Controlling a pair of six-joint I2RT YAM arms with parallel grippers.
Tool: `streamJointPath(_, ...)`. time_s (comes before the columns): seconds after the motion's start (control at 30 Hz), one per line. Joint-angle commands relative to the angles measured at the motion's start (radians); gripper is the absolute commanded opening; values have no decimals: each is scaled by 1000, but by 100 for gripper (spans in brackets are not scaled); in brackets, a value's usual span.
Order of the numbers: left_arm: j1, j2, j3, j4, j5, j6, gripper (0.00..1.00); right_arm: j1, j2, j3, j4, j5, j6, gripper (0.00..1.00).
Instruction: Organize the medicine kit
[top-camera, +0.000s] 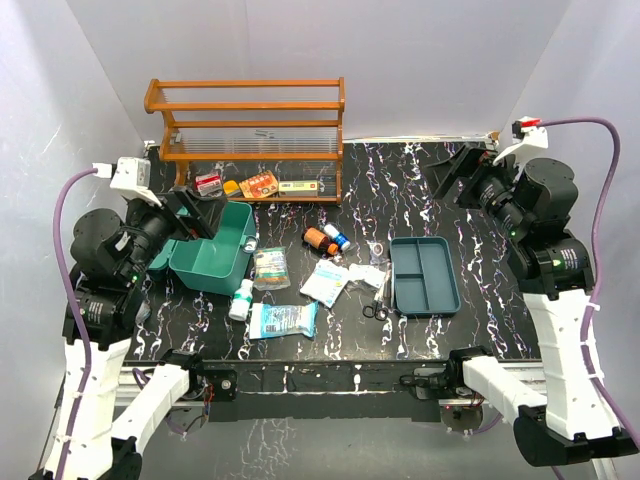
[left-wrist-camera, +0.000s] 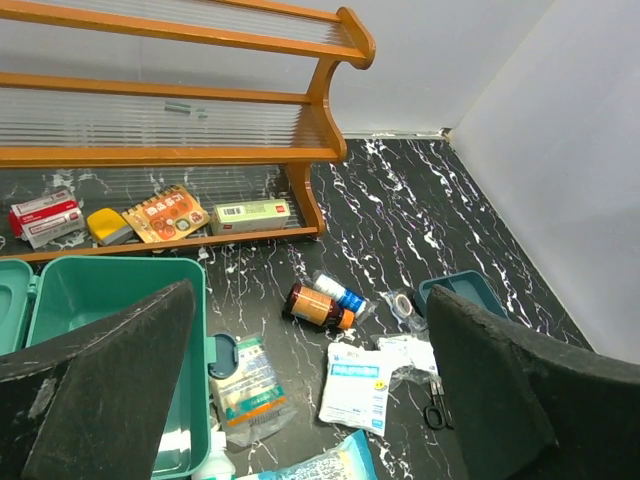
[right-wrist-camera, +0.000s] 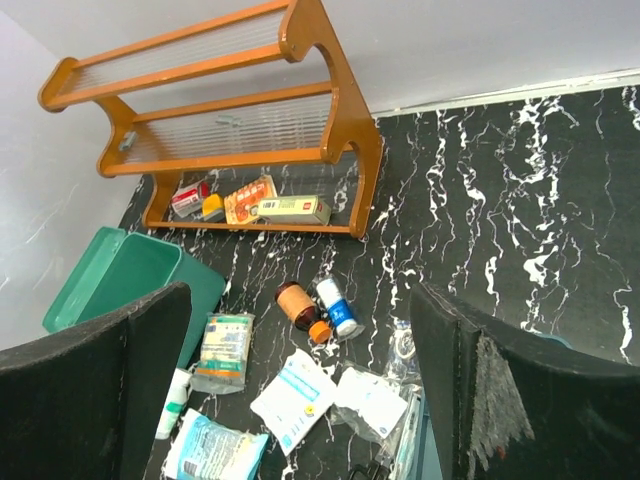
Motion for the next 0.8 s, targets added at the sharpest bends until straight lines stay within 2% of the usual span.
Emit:
streamJointPath(0.0, 7, 7, -28, 70, 67, -13, 99, -8, 3, -34, 117, -64, 13, 90)
streamJointPath(0.27, 8, 77, -140, 158, 182, -86, 99, -10, 47, -115, 194, -112, 26, 91)
streamJointPath(0.37, 9, 137, -164, 148, 125, -143, 99, -11, 76, -136, 222, -131, 32, 91)
streamJointPath(0.53, 9, 312, -102, 14, -32, -177, 98, -11, 144, -181, 285, -202, 67, 89)
streamJointPath(0.67, 8, 466, -38, -75, -71, -172, 94, -11, 210, -200, 311, -238, 91, 87)
streamJointPath(0.77, 7, 550, -25, -78, -80, -170, 89, -9, 252, -224, 338, -269, 117, 86)
